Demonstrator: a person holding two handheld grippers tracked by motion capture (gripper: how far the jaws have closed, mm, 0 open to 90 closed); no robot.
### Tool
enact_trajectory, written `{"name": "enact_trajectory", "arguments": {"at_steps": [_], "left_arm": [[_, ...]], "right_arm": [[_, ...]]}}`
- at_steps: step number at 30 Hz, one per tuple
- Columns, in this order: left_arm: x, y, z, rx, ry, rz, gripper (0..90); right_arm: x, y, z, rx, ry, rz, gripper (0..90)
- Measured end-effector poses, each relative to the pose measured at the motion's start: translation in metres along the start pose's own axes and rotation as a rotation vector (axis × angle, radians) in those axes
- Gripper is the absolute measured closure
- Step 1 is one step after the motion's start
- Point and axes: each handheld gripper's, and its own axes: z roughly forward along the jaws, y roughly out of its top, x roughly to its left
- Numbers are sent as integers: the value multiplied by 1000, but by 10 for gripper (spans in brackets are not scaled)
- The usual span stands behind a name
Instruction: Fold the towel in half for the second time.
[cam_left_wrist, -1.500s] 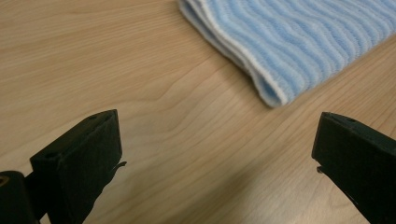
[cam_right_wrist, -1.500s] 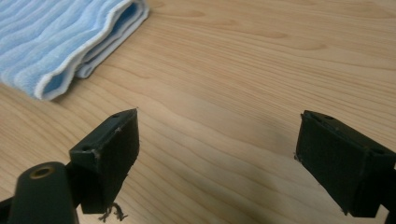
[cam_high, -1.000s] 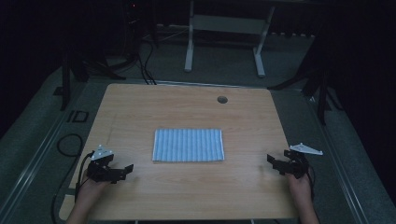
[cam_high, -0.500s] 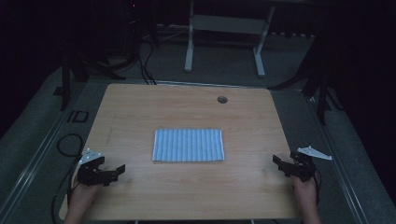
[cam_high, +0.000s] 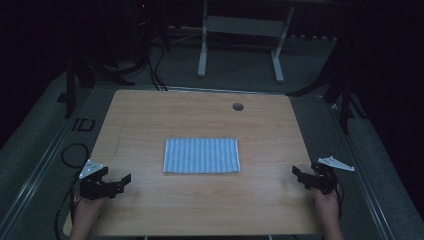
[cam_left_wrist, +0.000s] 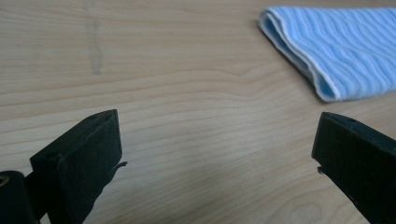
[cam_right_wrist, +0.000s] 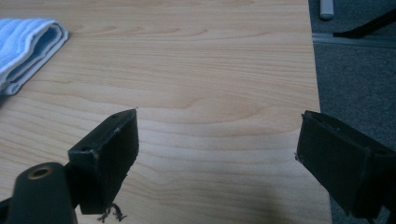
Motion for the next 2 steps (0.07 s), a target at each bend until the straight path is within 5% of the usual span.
{"name": "enact_trajectory", "arguments": {"at_steps": [2], "left_arm": [[2,0,-1,-7,4,-12,17]], "right_arm": [[-1,0,0,2,0,5,129]]}}
